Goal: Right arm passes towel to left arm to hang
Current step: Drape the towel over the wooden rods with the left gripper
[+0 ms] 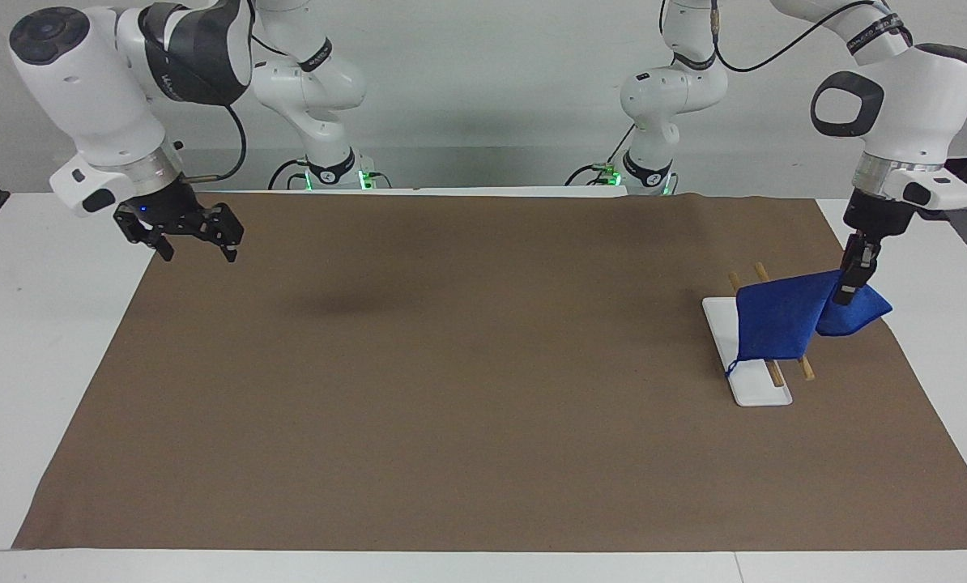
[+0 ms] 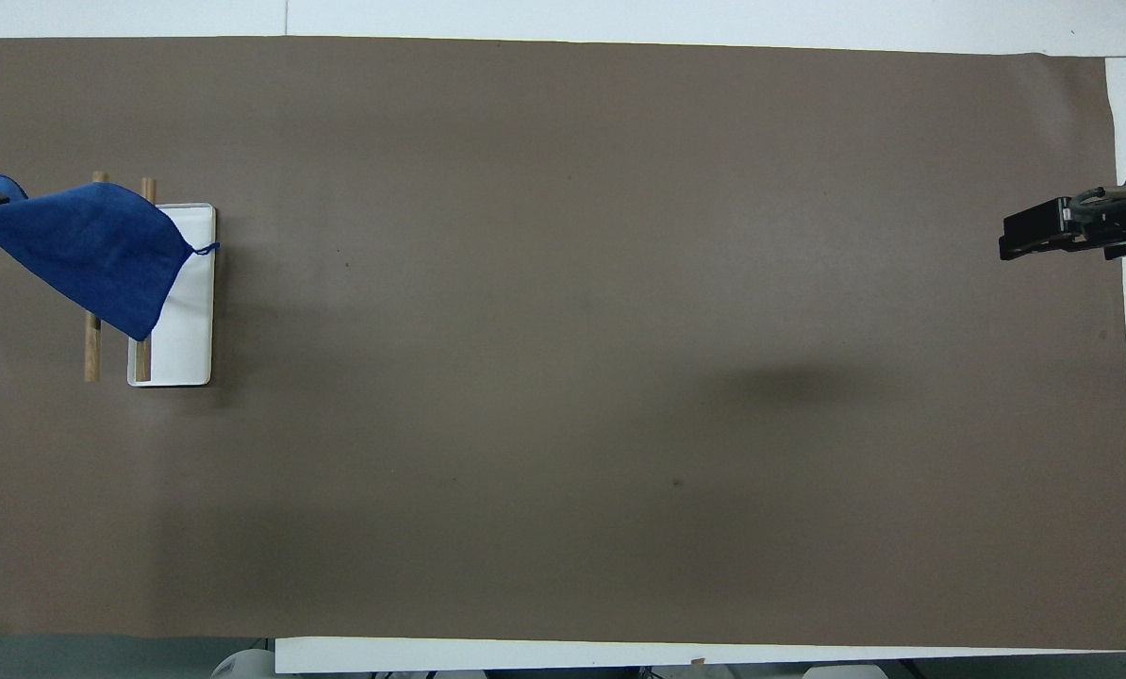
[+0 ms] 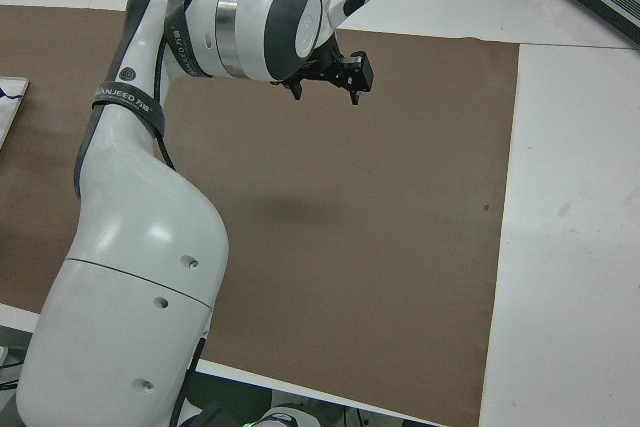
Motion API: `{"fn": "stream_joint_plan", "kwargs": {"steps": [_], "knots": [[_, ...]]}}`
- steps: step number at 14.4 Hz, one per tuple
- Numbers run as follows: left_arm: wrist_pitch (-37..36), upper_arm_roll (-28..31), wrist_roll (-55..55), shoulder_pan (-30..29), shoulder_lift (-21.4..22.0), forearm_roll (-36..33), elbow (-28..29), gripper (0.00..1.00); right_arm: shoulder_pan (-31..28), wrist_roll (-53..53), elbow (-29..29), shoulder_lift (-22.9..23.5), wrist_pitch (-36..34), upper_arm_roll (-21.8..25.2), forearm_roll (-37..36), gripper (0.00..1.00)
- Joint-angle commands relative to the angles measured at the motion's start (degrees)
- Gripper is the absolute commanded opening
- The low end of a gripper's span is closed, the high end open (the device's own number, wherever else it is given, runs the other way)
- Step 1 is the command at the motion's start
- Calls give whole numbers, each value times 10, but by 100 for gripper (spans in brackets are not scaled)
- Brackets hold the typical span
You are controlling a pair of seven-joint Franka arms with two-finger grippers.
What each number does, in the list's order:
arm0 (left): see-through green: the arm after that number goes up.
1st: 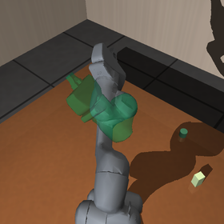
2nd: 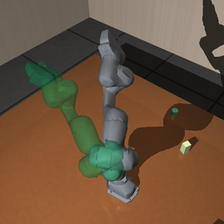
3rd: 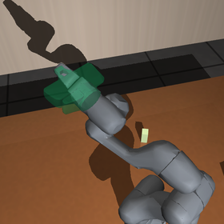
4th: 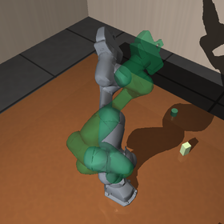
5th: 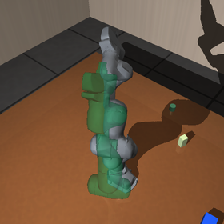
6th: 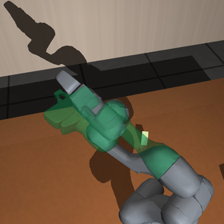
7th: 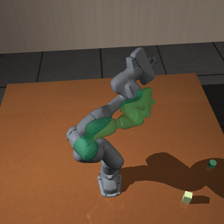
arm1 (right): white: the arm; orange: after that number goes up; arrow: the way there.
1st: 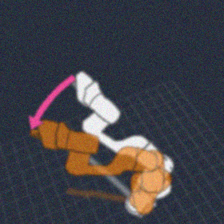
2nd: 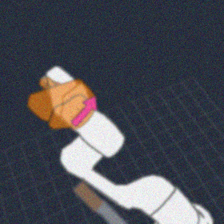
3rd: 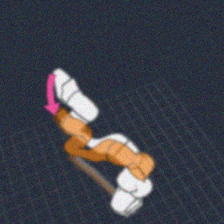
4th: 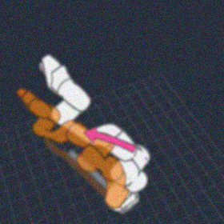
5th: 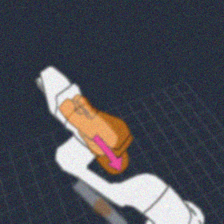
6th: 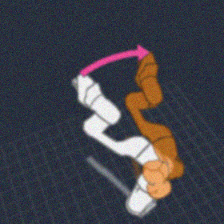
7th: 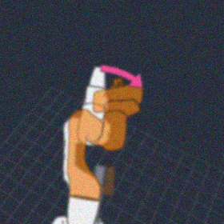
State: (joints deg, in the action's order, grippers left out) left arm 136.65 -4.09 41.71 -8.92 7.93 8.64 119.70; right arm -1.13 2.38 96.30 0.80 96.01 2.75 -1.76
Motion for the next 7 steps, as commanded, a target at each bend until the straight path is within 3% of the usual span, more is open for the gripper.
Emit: {"fn": "stream_joint_plan", "kwargs": {"steps": [1,7], "knots": [[-9,-1,42,-14,-3,-9,4,3,-10,3,-7,3,-11,-8,-1,100],[-7,-2,158,-12,-1,-9,46,4,-10,2,-7,3,-18,-8,-1,100]]}}
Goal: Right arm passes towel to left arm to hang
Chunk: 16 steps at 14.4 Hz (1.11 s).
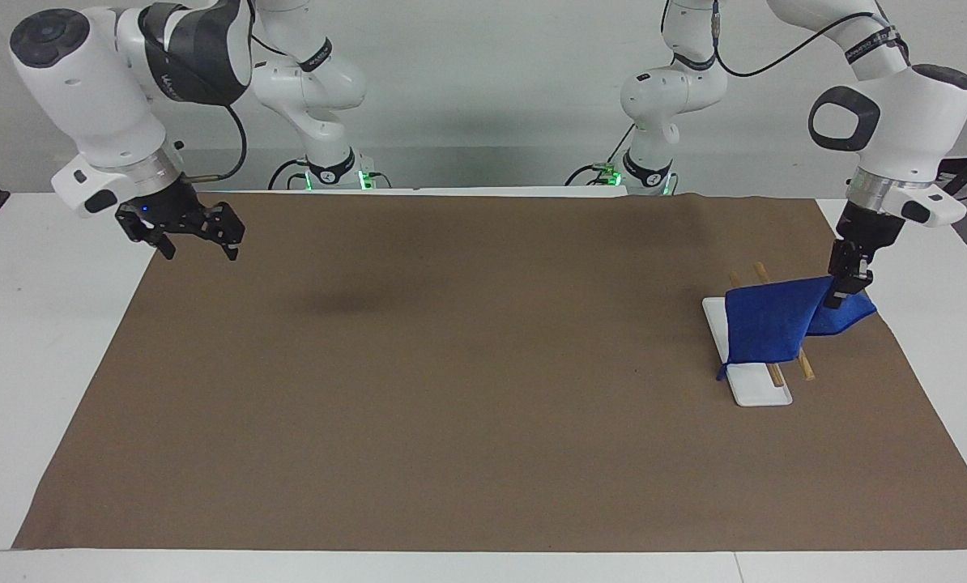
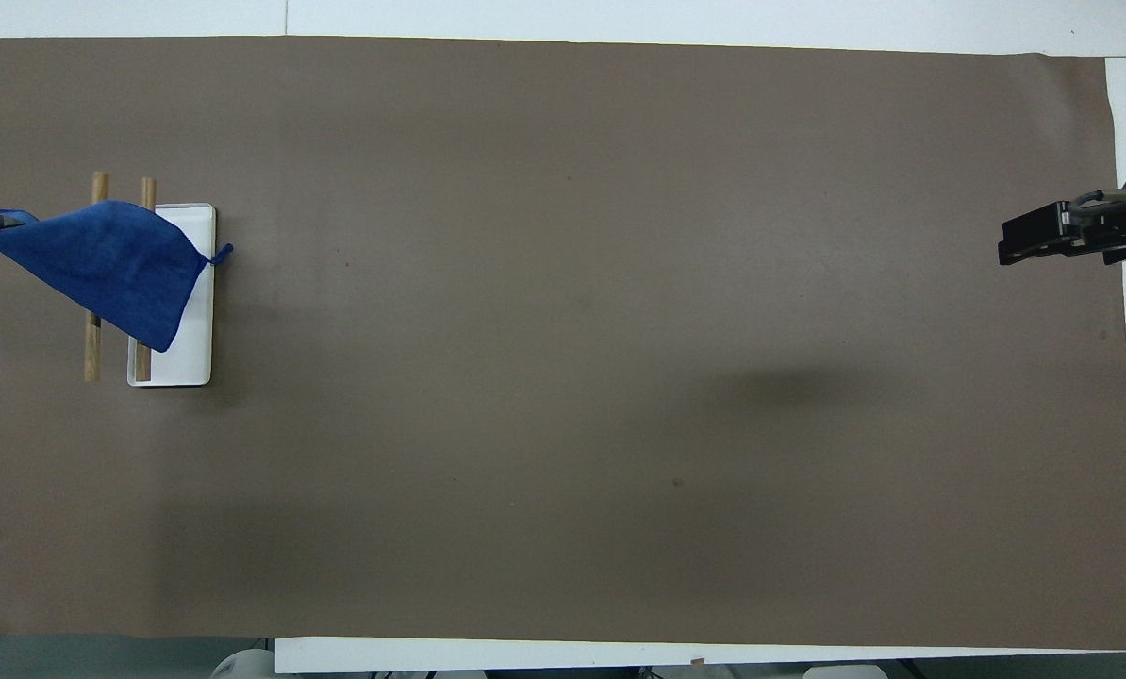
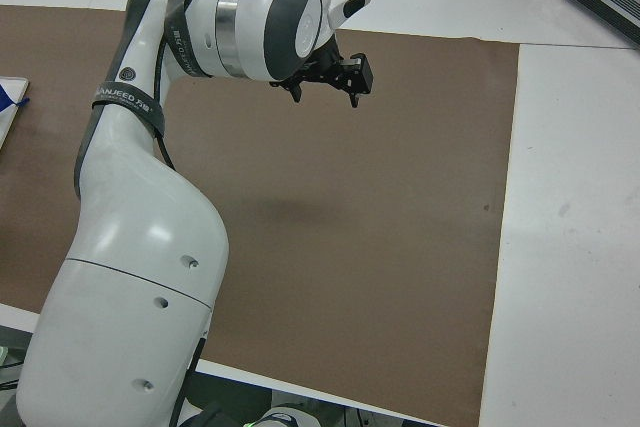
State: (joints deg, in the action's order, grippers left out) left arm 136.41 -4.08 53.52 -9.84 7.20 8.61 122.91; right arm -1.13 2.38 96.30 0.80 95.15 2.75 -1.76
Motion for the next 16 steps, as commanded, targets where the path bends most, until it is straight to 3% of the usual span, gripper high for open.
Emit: {"fn": "stream_joint_plan", "kwargs": {"steps": [1,6,7,8,11,16], "knots": [[-6,-2,39,-4,9,-9,21,4,-10,2,-7,3,-10,-8,-1,100],[-10,-1,17,-34,9,-9,39,11,-10,2,-7,3,-11,-8,-1,100],[-13,-1,12,-46,9,-9,38,34,-10,2,-7,3,-11,-8,-1,100],[-23,-1,10,-49,9,-10,37,99,-10,2,-7,3,-10,-8,-1,100],[-61,-1,10,-52,2,-12,-7,100,-10,2,-7,3,-11,-8,-1,100],[-183,-1,2,-53,-15,-84,-118,100,-10,2,-7,3,-11,-8,-1,100]]}}
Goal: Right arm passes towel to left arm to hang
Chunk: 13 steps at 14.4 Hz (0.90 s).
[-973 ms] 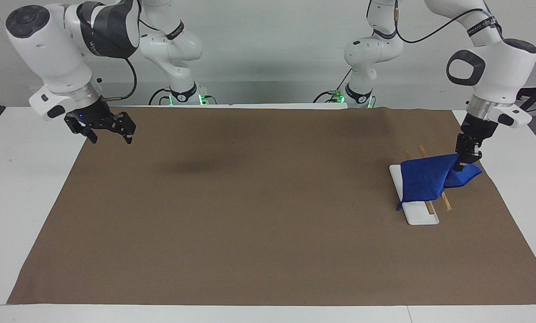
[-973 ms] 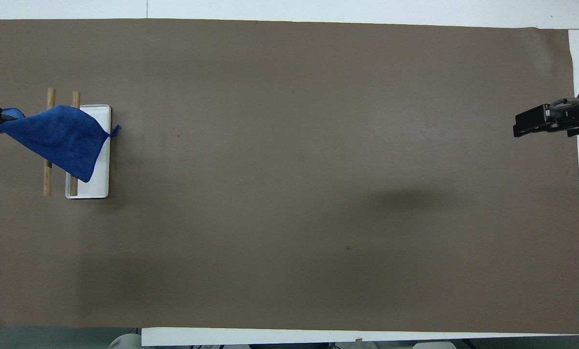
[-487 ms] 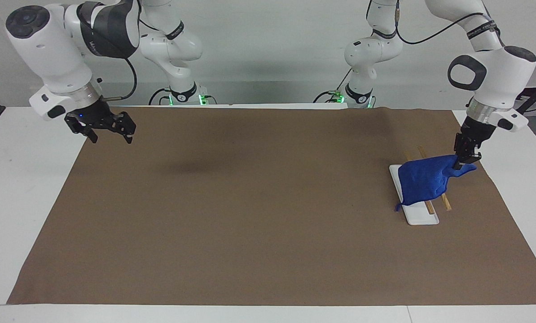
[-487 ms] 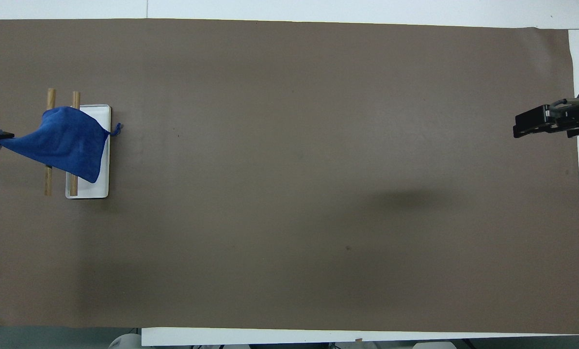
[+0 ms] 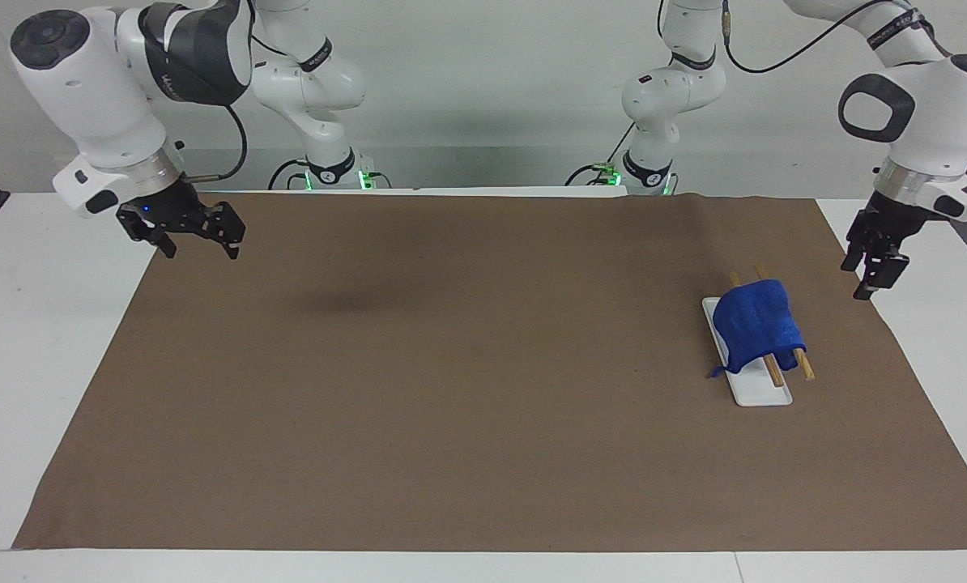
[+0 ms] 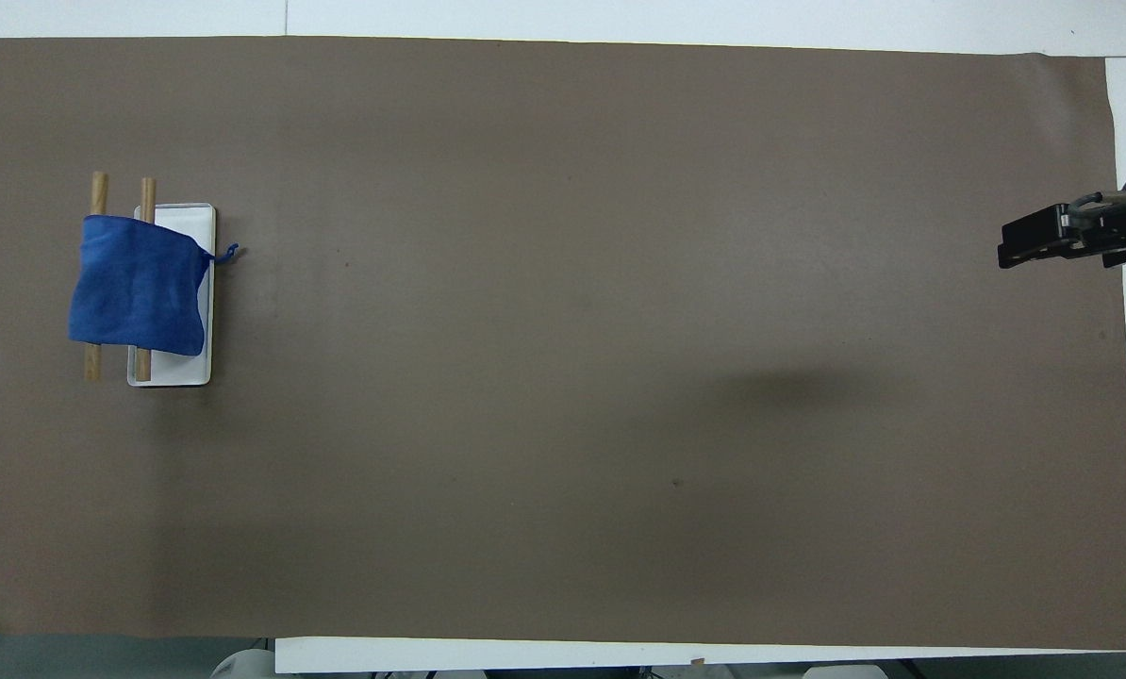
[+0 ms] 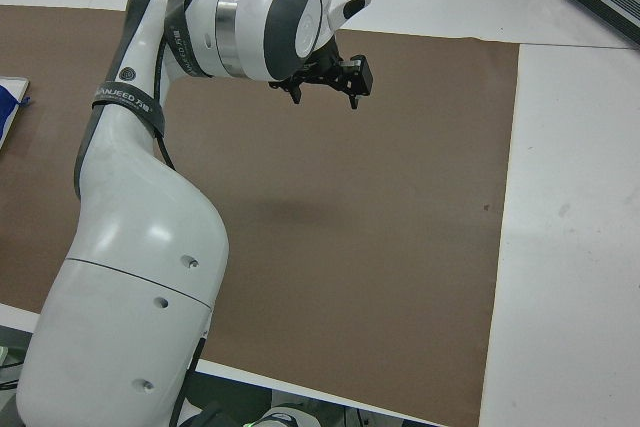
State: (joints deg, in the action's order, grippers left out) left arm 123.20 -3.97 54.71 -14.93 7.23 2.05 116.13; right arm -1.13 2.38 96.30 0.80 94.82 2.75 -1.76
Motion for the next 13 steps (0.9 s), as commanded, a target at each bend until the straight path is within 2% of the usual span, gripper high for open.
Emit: {"fn": "stream_joint_plan", "kwargs": {"steps": [1,6,8,11,13], "knots": [[-76,-3,-22,0,-25,-20,-74,100,-10,2,-7,3,-7,-8,-1,100],[-295,-10,-213,59,-82,-18,-246,100,-9,2,-7,3,-7,-8,-1,100],[-371,-10,-277,89,-100,-20,-297,100,-9,2,-8,3,-6,-7,-1,100],[-453,-9,-424,122,-89,-21,-305,100,-4,2,-11,3,-6,-3,0,100],[-480,-11,-467,138,-83,-23,-304,100,-2,2,-12,1,-2,-1,0,100]]}}
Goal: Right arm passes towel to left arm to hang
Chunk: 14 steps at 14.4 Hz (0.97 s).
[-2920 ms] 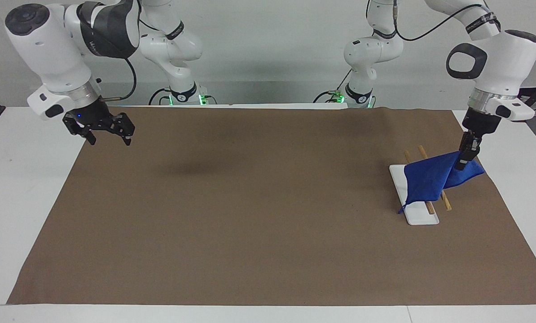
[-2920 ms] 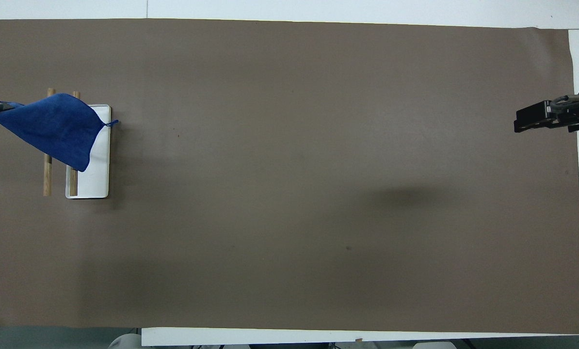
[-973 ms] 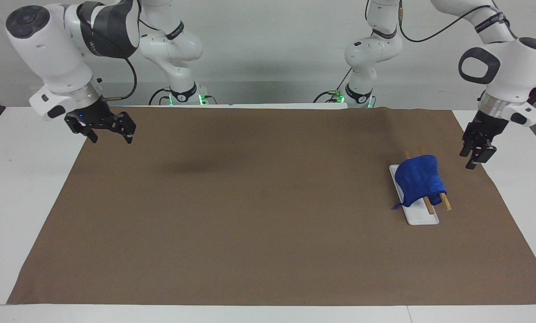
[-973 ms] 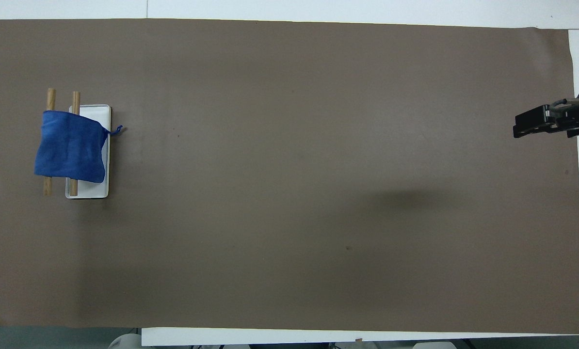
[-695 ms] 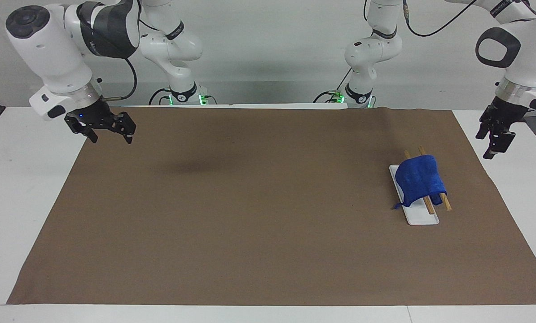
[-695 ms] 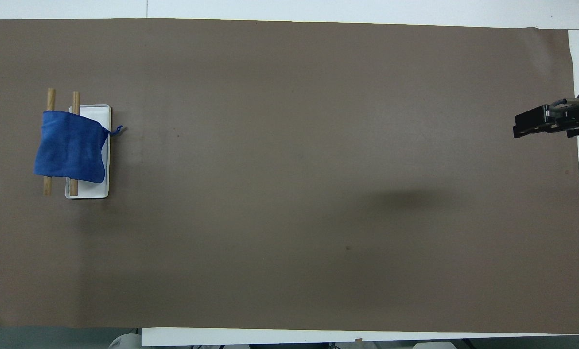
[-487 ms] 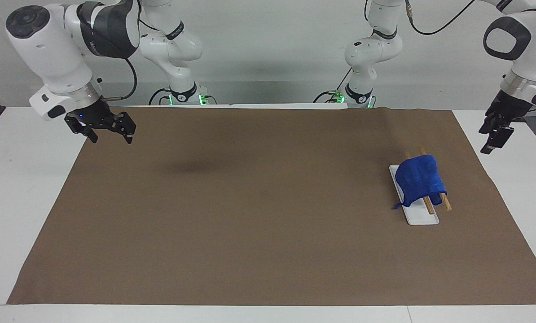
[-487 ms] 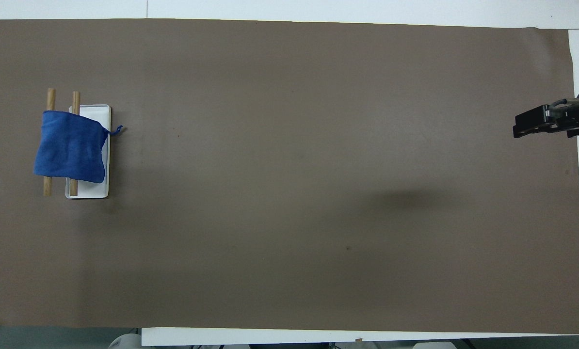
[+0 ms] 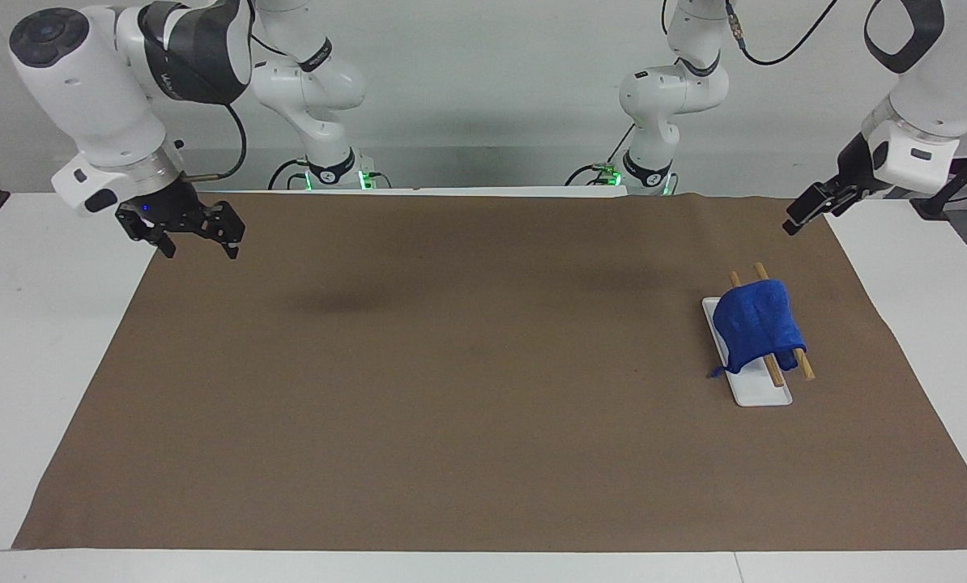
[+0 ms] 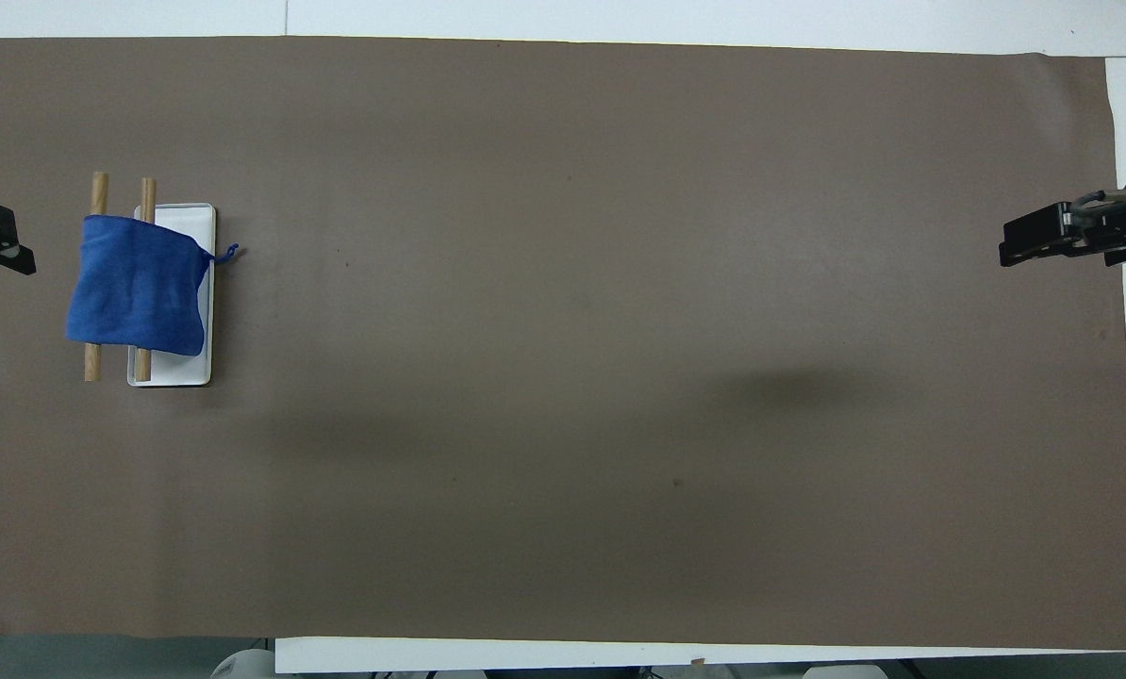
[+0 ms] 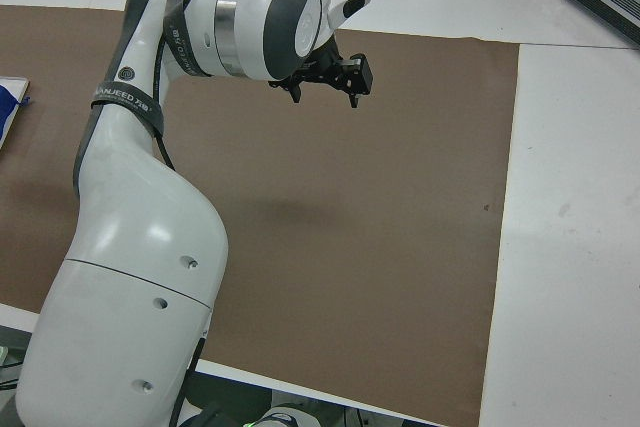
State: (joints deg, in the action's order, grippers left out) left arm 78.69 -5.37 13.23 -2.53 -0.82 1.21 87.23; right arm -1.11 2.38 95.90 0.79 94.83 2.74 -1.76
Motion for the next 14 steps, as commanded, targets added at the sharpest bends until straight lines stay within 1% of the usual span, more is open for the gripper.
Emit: {"fn": "stream_joint_plan", "kwargs": {"steps": [1,3,5,11,14], "knots": [[-35,2,-56,16,5,-15,-11,100,-1,2,-9,-3,0,0,0,100],[-26,0,-58,18,28,-14,16,100,-2,3,-8,-11,0,0,0,100],[3,-1,-62,27,44,-11,39,100,-5,2,-7,-11,0,-1,0,100],[9,0,-82,27,50,-11,41,100,-6,2,-4,-12,0,-1,0,100],[27,-1,-81,29,52,-11,48,100,-6,3,-3,-12,-5,-2,0,100]]}}
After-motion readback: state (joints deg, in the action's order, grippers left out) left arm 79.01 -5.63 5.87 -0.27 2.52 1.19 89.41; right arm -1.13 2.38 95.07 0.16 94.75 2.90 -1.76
